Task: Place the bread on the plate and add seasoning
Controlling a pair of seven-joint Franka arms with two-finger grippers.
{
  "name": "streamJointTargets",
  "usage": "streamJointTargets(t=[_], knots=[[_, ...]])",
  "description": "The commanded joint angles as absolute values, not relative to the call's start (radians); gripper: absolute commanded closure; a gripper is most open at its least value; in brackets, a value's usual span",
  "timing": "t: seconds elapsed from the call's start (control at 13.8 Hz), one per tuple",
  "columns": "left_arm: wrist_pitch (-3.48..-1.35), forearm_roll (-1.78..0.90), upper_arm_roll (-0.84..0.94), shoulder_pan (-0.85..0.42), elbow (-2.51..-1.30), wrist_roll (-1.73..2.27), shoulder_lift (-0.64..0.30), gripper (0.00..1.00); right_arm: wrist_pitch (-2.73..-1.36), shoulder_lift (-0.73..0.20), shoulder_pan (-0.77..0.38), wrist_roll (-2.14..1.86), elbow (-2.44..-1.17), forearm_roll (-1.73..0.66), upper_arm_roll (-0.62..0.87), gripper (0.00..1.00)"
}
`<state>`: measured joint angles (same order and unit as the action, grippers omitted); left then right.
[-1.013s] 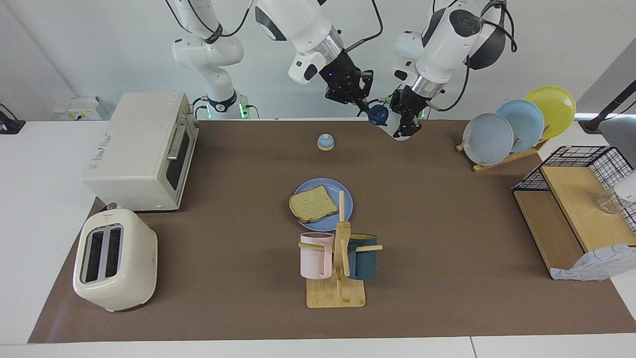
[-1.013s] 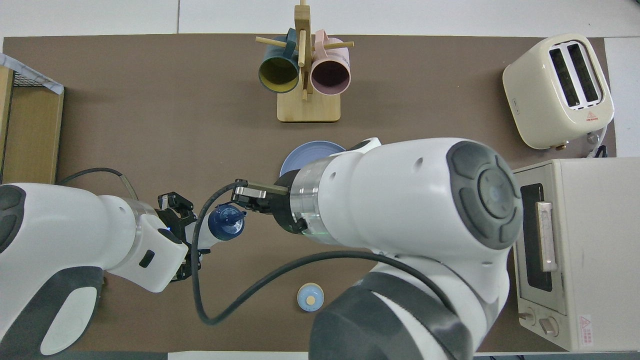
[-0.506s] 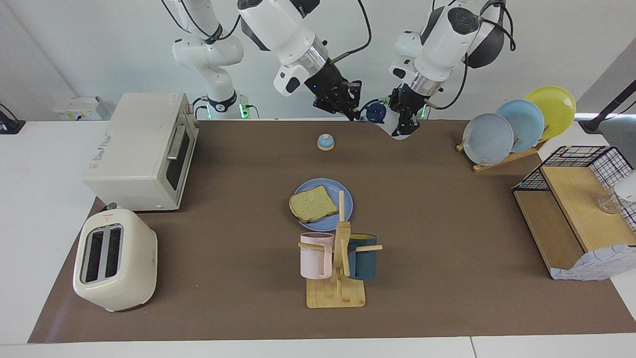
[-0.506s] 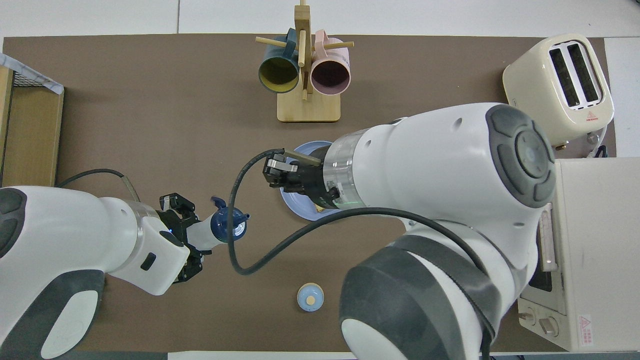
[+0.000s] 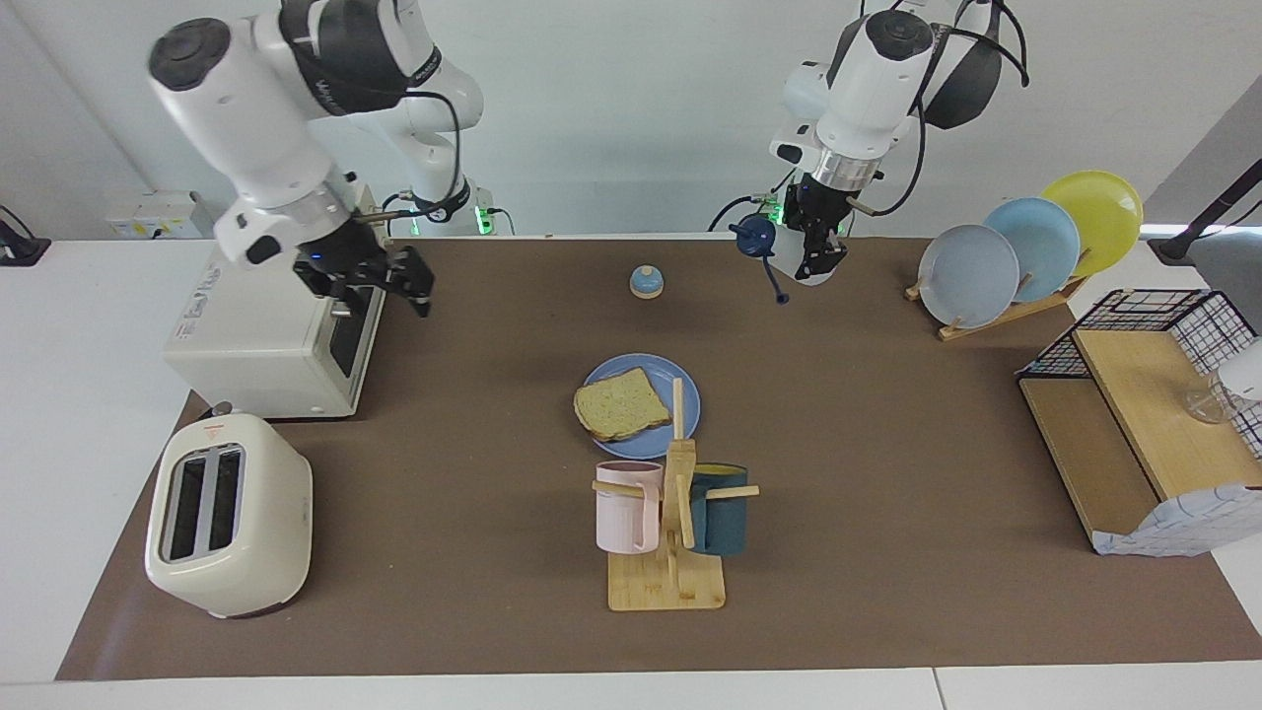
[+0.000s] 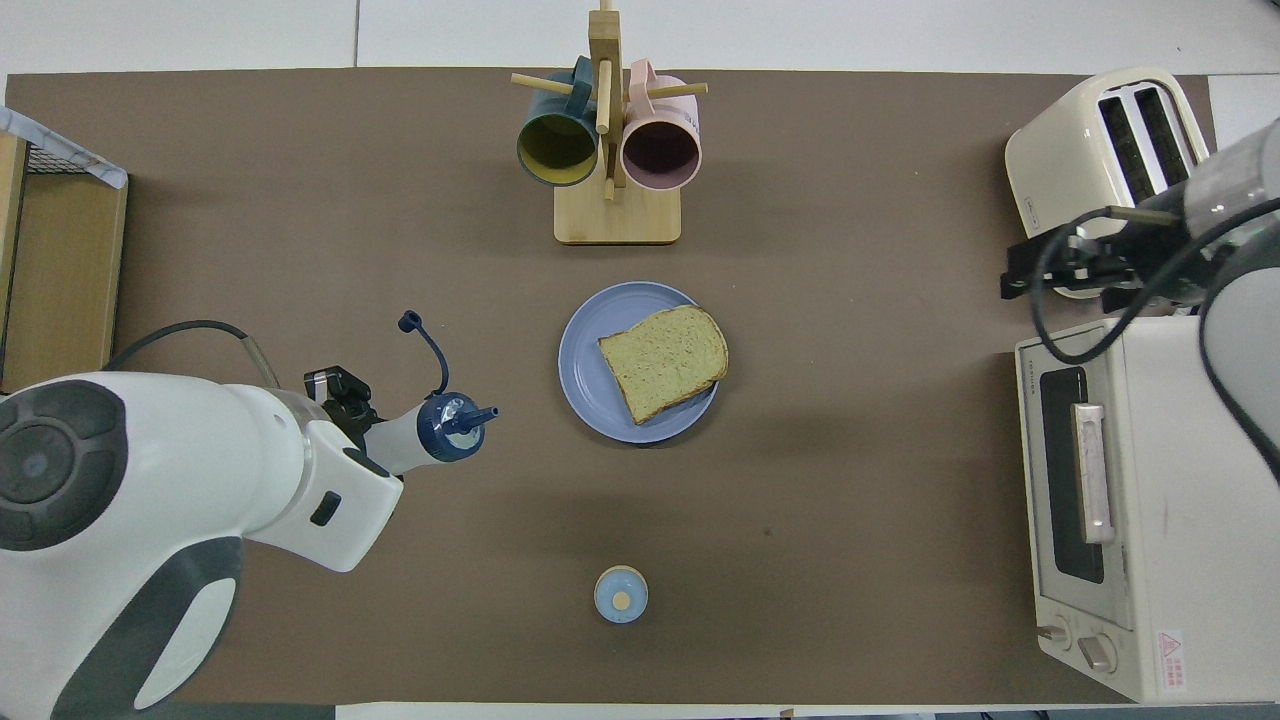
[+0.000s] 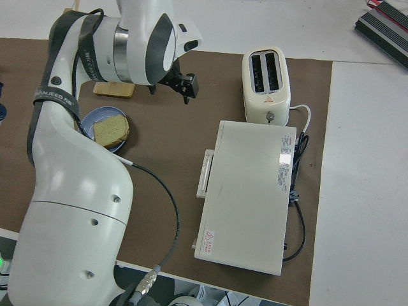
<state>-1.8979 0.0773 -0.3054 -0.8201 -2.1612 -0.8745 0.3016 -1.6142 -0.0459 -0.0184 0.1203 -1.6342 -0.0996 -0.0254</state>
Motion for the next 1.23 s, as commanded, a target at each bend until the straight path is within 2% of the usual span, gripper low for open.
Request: streamJointTargets(t=[0.0, 0.22, 0.43, 0.65, 0.94, 1.16], knots=[[-1.881, 0.141, -0.298, -0.828, -2.054, -0.831, 0.163, 1.00, -1.545, 0.004, -0.037, 0.065, -1.637, -0.041, -0.099, 0.00], [-1.807, 0.189, -0.281, -0.834, -1.913, -0.776, 0.002, 1.00, -1.505, 0.018, -0.037, 0.028, -1.638, -0.041, -0.140, 0.00], [-1.783, 0.274, -0.281, -0.900, -1.847, -0.652, -0.121, 1.00, -1.497, 0.028, -0.040, 0.034, -1.643, -0.040, -0.129, 0.00], [-1.738, 0.340, -0.281, -0.922, -1.809, -0.623, -0.185, 1.00, -1.479, 0.032, -0.040, 0.031, -1.646, -0.040, -0.143, 0.00], [-1.583, 0.417, -0.284, -1.006, -1.623, -0.600, -0.401, 1.00, -1.480, 0.035, -0.040, 0.014, -1.637, -0.038, -0.158, 0.00], [-1.530, 0.465, -0.291, -1.063, -1.611, -0.575, -0.460, 1.00, -1.525, 0.052, -0.040, 0.021, -1.655, -0.038, -0.143, 0.00]])
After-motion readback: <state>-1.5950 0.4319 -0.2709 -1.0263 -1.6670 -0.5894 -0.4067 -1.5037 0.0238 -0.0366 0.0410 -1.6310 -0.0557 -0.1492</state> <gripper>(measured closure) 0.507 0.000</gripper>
